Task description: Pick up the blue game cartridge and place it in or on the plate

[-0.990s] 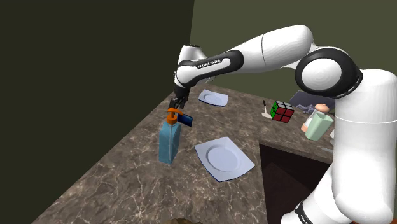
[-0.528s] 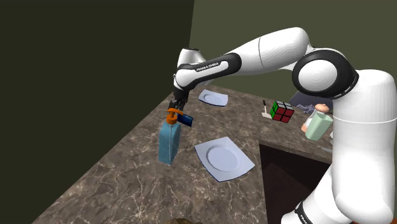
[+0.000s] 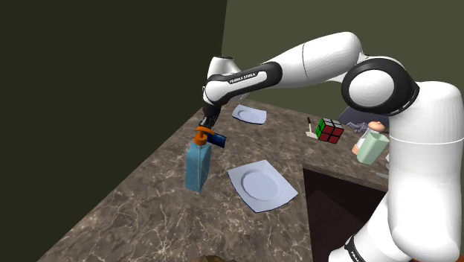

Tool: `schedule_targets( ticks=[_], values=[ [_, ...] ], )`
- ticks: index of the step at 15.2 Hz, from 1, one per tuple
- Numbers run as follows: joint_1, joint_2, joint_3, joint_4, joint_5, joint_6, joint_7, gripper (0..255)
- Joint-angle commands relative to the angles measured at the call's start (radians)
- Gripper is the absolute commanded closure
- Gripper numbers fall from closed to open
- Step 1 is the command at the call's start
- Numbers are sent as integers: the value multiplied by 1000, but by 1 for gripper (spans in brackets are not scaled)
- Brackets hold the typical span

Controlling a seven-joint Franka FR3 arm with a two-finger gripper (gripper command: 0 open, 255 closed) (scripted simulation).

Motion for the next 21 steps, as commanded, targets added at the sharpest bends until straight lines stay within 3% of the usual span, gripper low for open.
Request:
schedule_targets(
  ticks=[1,6,7,14,21],
  values=[
    [0,1,0,-1,0,0,0,255],
    [0,-2,0,2,0,-5,1,255],
    [0,-2,0,2,0,-5,1,0],
    [39,-167,-116,-184,-173,36,202,0],
    [33,-122,-120,-201,-178,99,207,0]
  ],
)
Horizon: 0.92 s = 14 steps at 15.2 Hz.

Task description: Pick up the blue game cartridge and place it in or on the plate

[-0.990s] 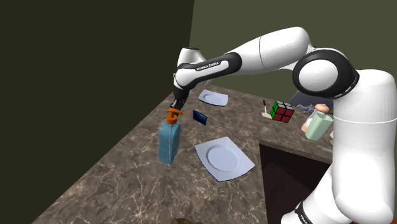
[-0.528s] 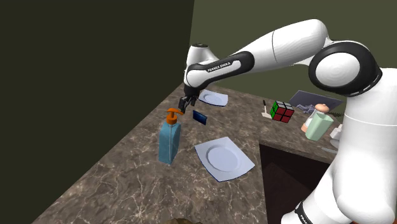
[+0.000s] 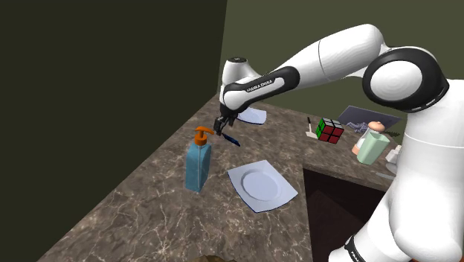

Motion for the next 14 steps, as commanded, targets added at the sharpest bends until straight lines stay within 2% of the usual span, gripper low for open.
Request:
schedule_targets(
  ticks=[1,9,10,14],
  values=[
    [-3,25,-1,0,0,25,0,0],
    [-3,25,-1,0,0,25,0,0],
    [-3,25,-1,0,0,25,0,255],
    [-3,25,-1,0,0,25,0,255]
  ],
)
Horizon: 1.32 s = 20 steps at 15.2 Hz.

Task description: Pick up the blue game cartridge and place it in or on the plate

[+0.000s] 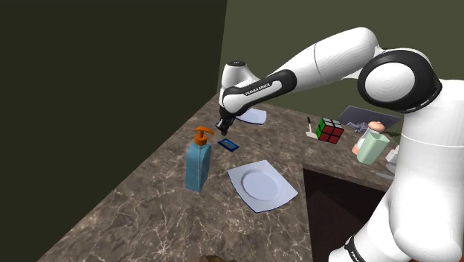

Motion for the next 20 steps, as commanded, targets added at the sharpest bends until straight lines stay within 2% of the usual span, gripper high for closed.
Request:
schedule_targets(
  ticks=[1,5,6,10,20],
  values=[
    [0,0,0,0,0,0,0,255],
    [0,0,0,0,0,0,0,255],
    [0,0,0,0,0,0,0,0],
    [-41,-74,35,-36,163,-168,-16,0],
    [-43,-24,37,-72,171,-85,-19,0]
  ],
)
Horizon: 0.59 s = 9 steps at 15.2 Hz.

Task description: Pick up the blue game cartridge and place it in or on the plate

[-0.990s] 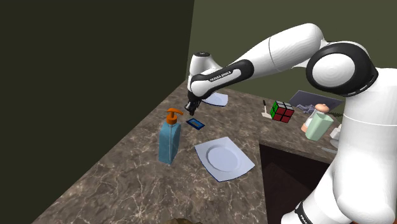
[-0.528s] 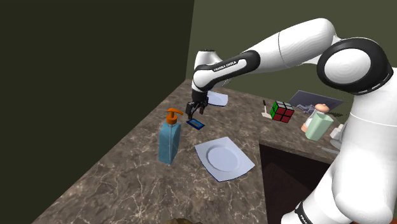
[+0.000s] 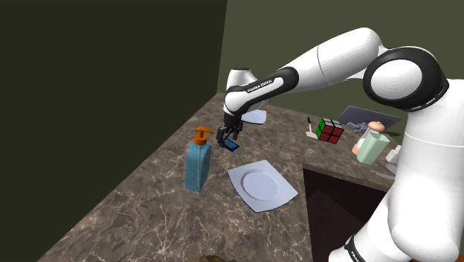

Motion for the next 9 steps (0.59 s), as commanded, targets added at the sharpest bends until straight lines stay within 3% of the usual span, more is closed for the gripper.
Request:
schedule_targets(
  ticks=[1,6,7,9],
  values=[
    [0,3,0,-1,0,4,0,0],
    [0,3,0,-1,0,4,0,0],
    [0,3,0,-1,0,4,0,255],
    [0,2,0,-2,0,4,-1,255]
  ],
)
